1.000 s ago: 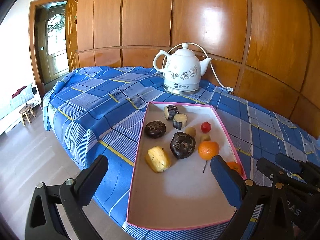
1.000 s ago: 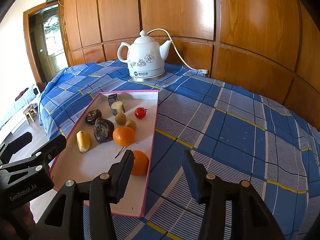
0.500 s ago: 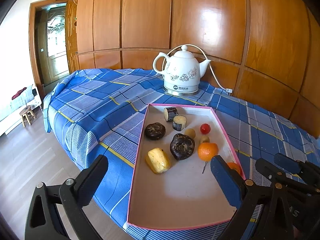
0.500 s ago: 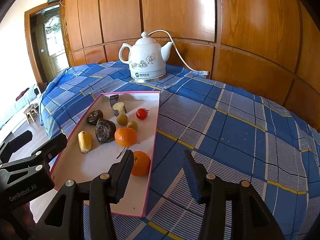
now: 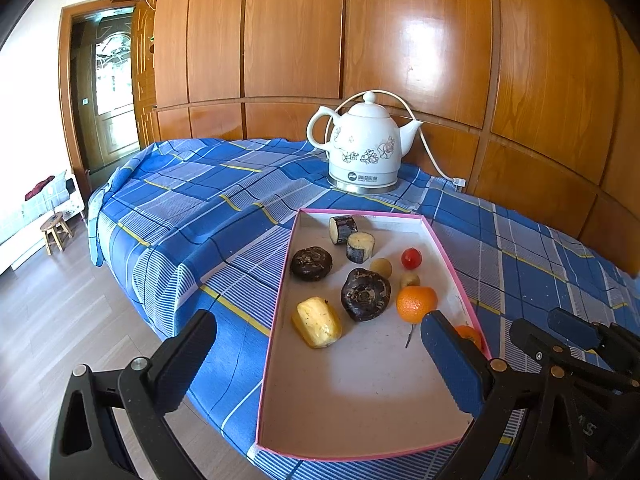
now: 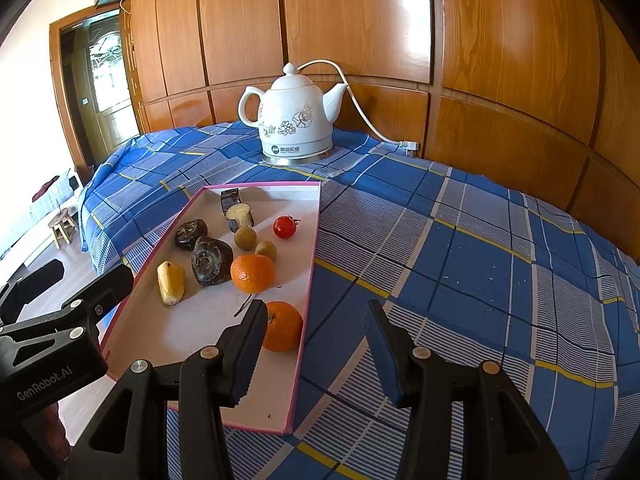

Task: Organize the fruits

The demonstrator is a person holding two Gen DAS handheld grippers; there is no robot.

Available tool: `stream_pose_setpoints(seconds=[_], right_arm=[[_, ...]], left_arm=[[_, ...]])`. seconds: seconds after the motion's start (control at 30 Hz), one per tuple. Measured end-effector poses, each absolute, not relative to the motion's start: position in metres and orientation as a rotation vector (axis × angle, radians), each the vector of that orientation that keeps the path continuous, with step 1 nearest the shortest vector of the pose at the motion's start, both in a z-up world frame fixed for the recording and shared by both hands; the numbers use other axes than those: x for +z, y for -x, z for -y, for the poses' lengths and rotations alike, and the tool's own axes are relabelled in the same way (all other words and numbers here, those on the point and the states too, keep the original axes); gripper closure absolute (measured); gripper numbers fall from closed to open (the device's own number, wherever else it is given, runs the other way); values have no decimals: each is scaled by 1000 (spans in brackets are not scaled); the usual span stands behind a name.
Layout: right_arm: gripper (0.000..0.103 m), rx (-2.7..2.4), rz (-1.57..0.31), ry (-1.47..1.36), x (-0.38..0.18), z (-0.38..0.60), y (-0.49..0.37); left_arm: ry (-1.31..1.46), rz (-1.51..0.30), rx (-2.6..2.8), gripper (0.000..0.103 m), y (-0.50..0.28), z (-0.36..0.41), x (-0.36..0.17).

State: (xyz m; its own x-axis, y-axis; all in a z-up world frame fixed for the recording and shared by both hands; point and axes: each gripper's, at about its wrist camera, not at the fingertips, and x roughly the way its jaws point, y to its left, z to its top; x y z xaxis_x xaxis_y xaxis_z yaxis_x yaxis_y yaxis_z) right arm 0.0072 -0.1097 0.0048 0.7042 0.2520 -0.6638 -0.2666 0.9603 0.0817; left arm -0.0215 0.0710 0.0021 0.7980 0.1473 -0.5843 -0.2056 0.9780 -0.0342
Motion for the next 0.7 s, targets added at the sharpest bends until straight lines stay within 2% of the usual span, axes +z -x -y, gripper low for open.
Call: stream_pose_setpoints(seconds=[0.47,0.7], right_arm=[[52,297,-740,15,3,111,-7],[52,249,-762,-55,9,152,-28]], left_arm=[[85,-608,189,0,24,-69,4],[86,-614,184,0,22,-69,3]])
